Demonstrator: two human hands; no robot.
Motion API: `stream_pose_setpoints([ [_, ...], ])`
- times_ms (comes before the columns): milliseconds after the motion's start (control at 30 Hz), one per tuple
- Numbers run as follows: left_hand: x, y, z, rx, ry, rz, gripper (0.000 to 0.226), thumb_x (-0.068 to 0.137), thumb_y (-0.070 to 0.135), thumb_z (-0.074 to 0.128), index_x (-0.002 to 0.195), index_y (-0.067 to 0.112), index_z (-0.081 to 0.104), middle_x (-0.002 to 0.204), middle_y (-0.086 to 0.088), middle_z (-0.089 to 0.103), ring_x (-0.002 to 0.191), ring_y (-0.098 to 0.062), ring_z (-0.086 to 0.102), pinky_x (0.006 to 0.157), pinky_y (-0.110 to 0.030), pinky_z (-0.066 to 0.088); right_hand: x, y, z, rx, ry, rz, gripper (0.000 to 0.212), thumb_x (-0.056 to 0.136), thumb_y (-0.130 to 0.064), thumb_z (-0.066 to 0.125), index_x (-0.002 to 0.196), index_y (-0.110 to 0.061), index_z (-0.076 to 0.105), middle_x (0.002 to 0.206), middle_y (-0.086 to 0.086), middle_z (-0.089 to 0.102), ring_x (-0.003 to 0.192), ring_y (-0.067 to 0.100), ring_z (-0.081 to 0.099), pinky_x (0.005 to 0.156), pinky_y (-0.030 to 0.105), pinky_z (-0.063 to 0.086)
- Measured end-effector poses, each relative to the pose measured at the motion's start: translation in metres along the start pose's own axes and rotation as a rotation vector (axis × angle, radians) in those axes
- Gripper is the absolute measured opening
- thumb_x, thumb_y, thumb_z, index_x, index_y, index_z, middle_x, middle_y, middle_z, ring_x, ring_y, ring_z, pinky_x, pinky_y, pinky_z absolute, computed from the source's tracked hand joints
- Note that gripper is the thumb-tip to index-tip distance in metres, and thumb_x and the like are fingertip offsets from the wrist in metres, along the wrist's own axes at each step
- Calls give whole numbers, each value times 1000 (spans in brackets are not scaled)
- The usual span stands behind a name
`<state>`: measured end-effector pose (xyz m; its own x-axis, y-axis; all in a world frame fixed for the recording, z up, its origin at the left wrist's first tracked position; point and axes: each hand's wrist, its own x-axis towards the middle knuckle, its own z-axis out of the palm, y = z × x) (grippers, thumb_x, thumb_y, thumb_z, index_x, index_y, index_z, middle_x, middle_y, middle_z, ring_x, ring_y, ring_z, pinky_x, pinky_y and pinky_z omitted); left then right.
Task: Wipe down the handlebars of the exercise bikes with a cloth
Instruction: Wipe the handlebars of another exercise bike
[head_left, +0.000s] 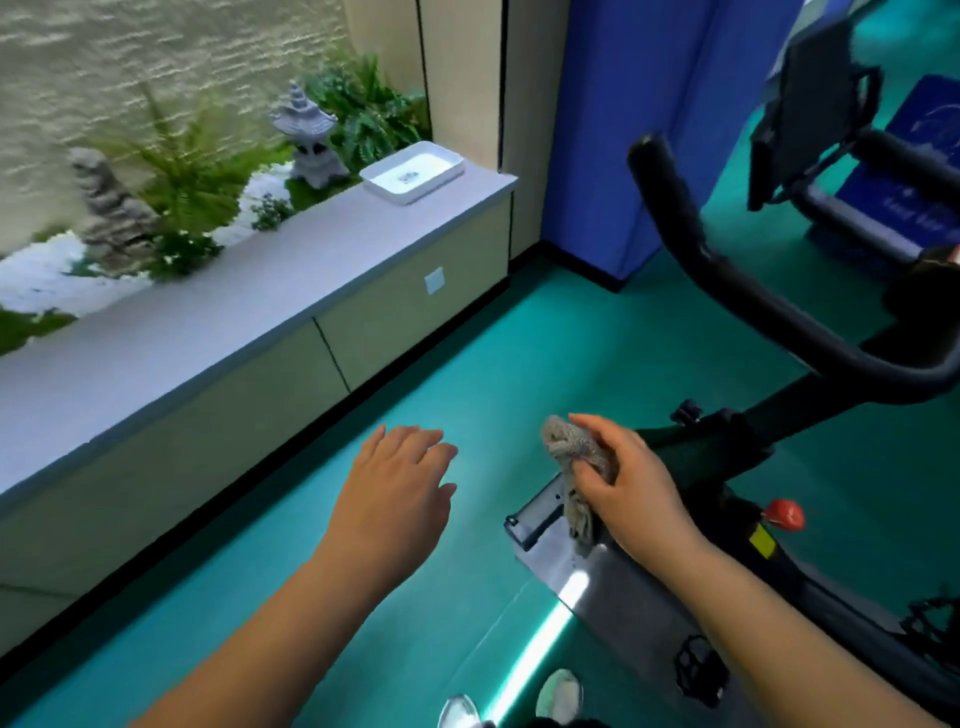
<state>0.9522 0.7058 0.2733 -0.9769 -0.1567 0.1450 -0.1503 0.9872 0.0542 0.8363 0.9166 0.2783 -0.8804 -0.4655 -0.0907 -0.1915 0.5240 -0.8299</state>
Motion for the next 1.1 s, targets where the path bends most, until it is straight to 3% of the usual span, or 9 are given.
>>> stream_pose_setpoints([
  [200,-62,-10,6,56,-67,-208,42,66,31,81,103,20,68,100,4,68,88,-23,64,78,-36,53,6,-6,31,-50,-136,-98,40,87,-3,58,123,-21,59,113,4,56,101,18,55,91,29,43],
  [433,-131,29,8,43,-109,-590,50,84,37,64,130,20,55,126,0,61,114,-26,55,99,-40,41,11,-17,44,-67,-452,-232,41,87,-5,53,106,-40,57,109,-2,64,94,18,61,84,32,48],
  [533,-163,54,8,41,-113,-754,53,94,42,47,143,24,37,143,3,44,130,-22,40,109,-37,27,3,-21,51,-11,-561,-250,43,85,1,47,106,-34,60,102,-8,65,90,13,59,78,21,47],
  [600,-185,72,5,32,-128,-849,53,95,42,46,144,24,36,146,3,41,133,-22,37,110,-37,25,-8,-25,58,-8,-658,-249,42,86,1,45,107,-32,60,96,-11,63,84,8,58,67,10,44],
  [667,-209,90,0,14,-109,-929,53,93,40,51,141,21,42,143,-1,46,130,-25,41,108,-38,28,-22,-27,67,-24,-737,-240,40,82,-6,44,105,-33,62,97,-8,65,87,10,61,70,18,48],
  [767,-244,117,-14,28,-108,-1036,52,92,38,52,140,21,42,143,-2,46,130,-25,41,109,-39,27,-47,-25,83,-20,-863,-231,49,68,-18,37,106,-38,62,99,4,68,91,33,66,73,37,52],
  [867,-278,135,-24,42,-94,-1139,51,95,37,47,143,22,38,146,1,42,134,-23,36,112,-39,20,-79,-36,93,-6,-928,-300,44,75,-13,38,104,-37,61,99,3,67,96,29,66,82,43,53],
  [967,-306,151,-34,51,-66,-1220,51,95,38,47,143,22,38,147,2,41,135,-21,35,114,-38,19,-107,-45,103,-25,-961,-376,47,84,-5,39,116,-36,53,109,3,65,94,26,68,87,42,53],
  [1100,-342,173,-40,56,-81,-1290,51,98,43,40,146,26,31,151,6,34,138,-17,28,116,-38,16,-144,-52,111,-42,-1029,-436,52,94,-4,34,137,-32,39,113,3,60,81,18,71,64,31,53],
])
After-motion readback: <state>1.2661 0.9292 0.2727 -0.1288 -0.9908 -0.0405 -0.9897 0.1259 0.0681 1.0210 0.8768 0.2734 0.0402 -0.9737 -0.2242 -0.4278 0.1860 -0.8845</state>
